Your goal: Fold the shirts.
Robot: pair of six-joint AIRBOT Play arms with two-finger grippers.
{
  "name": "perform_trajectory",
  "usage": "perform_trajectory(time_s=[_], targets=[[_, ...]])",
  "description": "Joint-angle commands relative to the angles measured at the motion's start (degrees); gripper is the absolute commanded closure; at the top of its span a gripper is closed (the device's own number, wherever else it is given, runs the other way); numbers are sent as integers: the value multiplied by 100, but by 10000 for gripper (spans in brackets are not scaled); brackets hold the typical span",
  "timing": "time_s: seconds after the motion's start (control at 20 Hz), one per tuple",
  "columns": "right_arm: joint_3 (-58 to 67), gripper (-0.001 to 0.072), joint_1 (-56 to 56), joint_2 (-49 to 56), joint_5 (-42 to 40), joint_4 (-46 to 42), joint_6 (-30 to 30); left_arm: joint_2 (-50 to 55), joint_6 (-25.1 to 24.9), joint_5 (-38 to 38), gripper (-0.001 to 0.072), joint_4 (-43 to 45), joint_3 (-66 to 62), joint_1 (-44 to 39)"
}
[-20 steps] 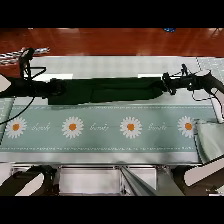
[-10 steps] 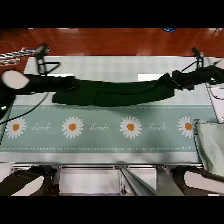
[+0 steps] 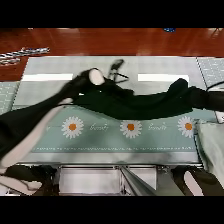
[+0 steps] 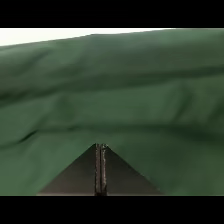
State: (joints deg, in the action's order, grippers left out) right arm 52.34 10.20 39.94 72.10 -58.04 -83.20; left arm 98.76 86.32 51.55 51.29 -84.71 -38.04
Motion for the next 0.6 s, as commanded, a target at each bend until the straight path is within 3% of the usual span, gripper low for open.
perform_trajectory(time_s=[0.0,0.3,0.55], targets=[[-133,692,-2,-601,271,107,-170,1073,457,507,692,-17,-1023,-745],[-136,692,-2,-623,238,190,-186,1631,483,868,691,-184,-1703,-1386],[-133,693,-22,-590,-7,601,-120,1373,332,1569,691,-136,-1954,-339]])
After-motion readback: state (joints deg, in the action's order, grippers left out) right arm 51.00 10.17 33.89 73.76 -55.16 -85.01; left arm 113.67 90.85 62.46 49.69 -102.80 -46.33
